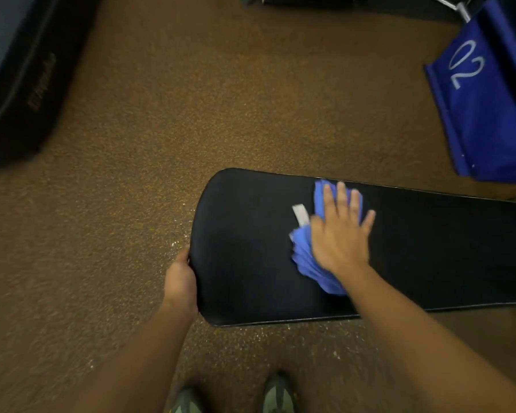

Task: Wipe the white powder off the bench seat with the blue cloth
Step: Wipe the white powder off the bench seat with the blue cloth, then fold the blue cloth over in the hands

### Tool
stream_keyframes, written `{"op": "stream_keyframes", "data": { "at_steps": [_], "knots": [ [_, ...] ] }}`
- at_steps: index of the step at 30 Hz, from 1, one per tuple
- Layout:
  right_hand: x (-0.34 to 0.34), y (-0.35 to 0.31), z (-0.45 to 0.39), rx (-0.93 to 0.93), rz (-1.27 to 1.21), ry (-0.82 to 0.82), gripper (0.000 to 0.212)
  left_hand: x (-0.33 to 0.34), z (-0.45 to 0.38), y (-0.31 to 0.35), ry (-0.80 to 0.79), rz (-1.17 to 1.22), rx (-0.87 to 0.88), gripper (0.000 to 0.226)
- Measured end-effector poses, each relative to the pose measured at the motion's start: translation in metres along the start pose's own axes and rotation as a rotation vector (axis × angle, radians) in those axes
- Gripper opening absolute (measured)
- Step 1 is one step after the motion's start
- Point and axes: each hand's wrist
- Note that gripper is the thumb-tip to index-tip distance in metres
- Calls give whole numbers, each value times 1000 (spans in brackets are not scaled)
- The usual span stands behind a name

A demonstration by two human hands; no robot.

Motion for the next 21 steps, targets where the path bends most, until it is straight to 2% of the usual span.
{"op": "stream_keyframes", "data": {
  "at_steps": [2, 3, 5, 8, 10, 12, 13, 15, 17, 18, 21],
  "knots": [
    [11, -46, -6, -88, 12, 81, 62, 0, -5, -1, 109, -35, 48, 35],
    [19, -66, 7, -216, 21, 117, 64, 2, -4, -1, 170, -53, 83, 32],
    [35, -88, 55, -492, -9, 63, 65, 2, -2, 0, 278, -133, 181, 29],
    [38, -66, 100, -628, -46, -62, 64, 2, 4, -2, 445, -312, 331, 39],
    [36, -38, 109, -684, -20, -58, 62, 4, 8, -2, 460, -516, 491, 45],
    [27, -16, 110, -693, -100, -103, 61, 15, 19, -4, 391, -760, 756, 51],
    [19, -9, 110, -644, -223, -134, 61, 24, 27, -4, 360, -874, 888, 55],
    [-5, 1, 108, -468, -608, -143, 61, 46, 40, -2, 283, -1019, 1075, 61],
    [-34, 5, 103, -262, -981, -100, 52, 73, 55, 2, 71, -1019, 1120, 59],
    [-48, 7, 101, -155, -1173, -85, 46, 89, 67, 5, -97, -916, 1032, 57],
    [-85, 13, 97, 211, -1657, -21, 32, 136, 115, 15, -622, -379, 459, 49]
  ]
}}
Point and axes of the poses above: each hand's wrist, its own z-axis away from the middle knuckle, its own x-axis out of the palm, y = z × x, and after that the axes turned 4 degrees about -z, right-handed
